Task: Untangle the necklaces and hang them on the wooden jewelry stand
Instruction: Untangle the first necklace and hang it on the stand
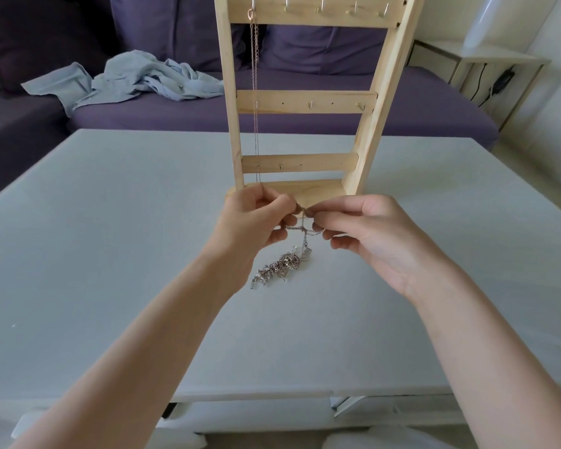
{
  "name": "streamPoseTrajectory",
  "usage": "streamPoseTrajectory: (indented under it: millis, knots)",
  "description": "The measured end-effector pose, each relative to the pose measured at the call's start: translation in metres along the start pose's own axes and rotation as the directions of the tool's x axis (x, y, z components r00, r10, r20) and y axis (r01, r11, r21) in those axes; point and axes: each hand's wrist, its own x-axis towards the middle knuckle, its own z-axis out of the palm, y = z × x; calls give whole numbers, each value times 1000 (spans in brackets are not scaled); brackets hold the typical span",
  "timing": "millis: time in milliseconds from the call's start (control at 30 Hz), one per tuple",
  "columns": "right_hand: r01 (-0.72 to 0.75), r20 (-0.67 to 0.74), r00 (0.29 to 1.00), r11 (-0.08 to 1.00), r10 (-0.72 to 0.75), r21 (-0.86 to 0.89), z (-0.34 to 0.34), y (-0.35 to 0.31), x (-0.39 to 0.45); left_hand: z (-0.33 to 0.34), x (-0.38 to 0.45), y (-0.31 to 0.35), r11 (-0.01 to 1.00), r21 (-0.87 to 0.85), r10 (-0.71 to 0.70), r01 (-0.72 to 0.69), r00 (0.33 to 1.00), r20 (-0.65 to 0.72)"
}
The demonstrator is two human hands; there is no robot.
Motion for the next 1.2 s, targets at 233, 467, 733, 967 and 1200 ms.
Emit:
streamPoseTrajectory:
  millis: [233,467,733,967,1200]
  knots:
    - [-18,-23,1000,1000,18,-21,1,1,0,3,-1,-1,983,147,96,-108,992,81]
    - [-110,22,994,991,109,73,3,-2,-1,6,-3,1,962,186,181,-201,976,119]
    - [-139,131,986,945,103,296,2,-7,1,8,-5,6,988,-71,142,-134,982,125]
    - [-109,135,986,990,96,86,0,-4,0,8,-4,2,989,-26,146,-145,988,57]
    - [-52,7,999,989,51,135,-1,-5,-1,4,-3,4,987,-152,-52,59,998,46]
